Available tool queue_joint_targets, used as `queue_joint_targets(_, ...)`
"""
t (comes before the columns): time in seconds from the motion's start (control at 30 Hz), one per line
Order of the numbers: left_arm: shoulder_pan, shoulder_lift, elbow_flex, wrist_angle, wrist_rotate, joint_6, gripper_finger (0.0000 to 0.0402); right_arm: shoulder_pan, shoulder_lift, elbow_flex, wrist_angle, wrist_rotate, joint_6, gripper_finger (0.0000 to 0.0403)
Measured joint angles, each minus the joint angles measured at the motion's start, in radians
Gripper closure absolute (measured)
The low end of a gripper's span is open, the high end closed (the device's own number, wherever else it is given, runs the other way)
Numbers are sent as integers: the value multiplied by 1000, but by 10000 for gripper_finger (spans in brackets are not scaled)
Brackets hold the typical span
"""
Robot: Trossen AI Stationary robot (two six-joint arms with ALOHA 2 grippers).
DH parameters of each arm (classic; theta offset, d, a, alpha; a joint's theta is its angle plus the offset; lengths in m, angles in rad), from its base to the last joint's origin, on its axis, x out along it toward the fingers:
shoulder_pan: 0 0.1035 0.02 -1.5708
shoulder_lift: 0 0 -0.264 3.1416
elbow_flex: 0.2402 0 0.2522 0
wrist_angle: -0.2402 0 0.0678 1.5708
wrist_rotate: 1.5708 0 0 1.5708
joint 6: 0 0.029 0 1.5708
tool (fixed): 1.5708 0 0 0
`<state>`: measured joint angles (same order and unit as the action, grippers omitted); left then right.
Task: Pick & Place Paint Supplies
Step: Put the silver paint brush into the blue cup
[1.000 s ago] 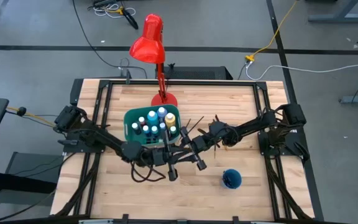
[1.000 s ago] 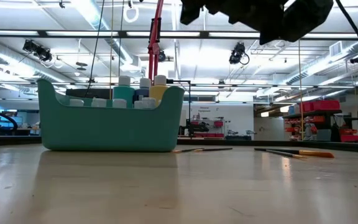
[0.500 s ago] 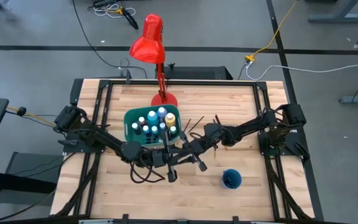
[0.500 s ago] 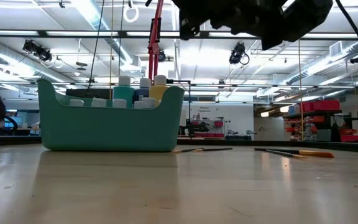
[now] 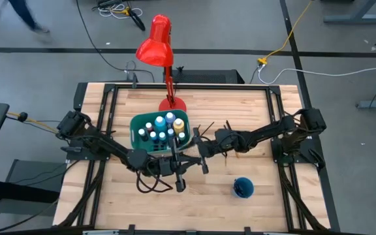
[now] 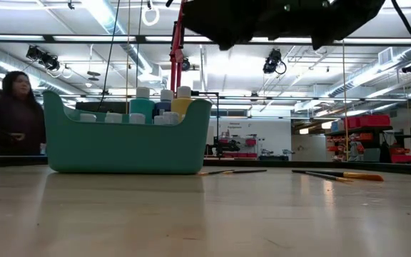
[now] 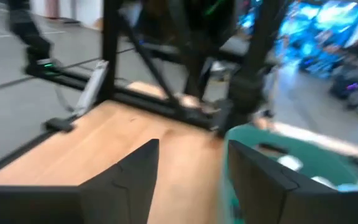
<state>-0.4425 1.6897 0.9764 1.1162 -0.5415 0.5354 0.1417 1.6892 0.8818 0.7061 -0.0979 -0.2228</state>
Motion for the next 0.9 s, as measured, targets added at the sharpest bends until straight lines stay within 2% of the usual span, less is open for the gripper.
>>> queue_joint_targets(0.17,-2,0,0,4,0,2,401,7,-32,0,12,64,-35,197)
queue_joint_targets(0.4,-2,0,0,4,-6,23,400,18,-35,0,62,-44,-46,208)
queue_joint_targets(0.77,-2,0,0,4,-4,21,400,27,-35,0,195,-52,-53,211)
queue_joint_targets(0.9,-2,0,0,4,8,19,400,27,-35,0,193,-52,-57,239)
